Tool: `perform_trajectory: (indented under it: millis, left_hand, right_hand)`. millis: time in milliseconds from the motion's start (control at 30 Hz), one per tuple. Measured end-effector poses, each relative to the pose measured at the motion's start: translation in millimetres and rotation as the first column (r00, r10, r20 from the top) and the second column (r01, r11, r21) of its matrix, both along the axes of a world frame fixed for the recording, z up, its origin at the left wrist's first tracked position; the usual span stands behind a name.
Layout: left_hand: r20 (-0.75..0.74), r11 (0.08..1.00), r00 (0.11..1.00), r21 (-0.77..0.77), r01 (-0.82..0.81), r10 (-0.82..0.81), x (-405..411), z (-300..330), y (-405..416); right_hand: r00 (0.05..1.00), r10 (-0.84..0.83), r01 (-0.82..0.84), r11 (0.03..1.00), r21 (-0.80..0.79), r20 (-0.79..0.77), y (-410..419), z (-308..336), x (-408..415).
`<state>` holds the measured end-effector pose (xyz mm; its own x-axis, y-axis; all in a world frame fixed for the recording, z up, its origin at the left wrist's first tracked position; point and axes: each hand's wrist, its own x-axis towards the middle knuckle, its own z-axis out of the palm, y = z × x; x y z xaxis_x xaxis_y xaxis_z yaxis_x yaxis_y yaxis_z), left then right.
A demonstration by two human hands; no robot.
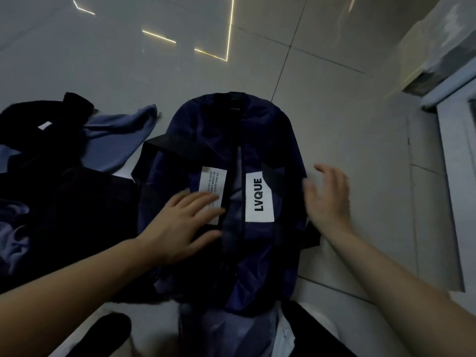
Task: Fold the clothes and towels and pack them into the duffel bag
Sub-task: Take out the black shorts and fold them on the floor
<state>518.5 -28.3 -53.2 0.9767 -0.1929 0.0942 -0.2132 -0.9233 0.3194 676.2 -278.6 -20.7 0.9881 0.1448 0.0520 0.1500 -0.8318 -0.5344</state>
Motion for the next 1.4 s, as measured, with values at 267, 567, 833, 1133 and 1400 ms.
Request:
perform_trajectory:
  millis: [267, 567, 833, 1133, 1400]
  left_hand:
    - [-0.467, 0.841, 0.842, 0.540, 0.029, 0.271, 87.6, -1.6, 24.0]
    - [-0.643, 0.837, 0.704, 0.531, 0.129, 0.300, 62.3, -31.4, 50.4]
    - [-0.468, 0.873, 0.881, 0.453, 0.180, 0.061, 66.0, -8.4, 19.7]
    - [-0.549, 0.641, 0.800, 0.530, 0.556, -0.240, 92.1, 0.0, -5.5]
    - [-0.426, 0.521, 0.856, 0.679, 0.516, -0.292, 102.4, 5.2, -18.0]
  right_hand:
    - [0.781, 0.059, -0.285, 0.920, -0.270, -0.622, 89.7, -27.2, 34.4]
    - [0.741, 0.031, -0.396, 0.827, -0.400, -0.670, 37.5, -60.4, 41.0]
    - [0.943, 0.193, -0.295, 0.862, -0.413, -0.271, 41.6, -29.2, 32.5]
    - [0.946, -0.132, 0.262, 0.848, 0.460, -0.297, 22.1, 41.9, 61.2]
    - [0.914, -0.103, 0.335, 0.735, 0.589, -0.391, 24.3, 45.3, 64.8]
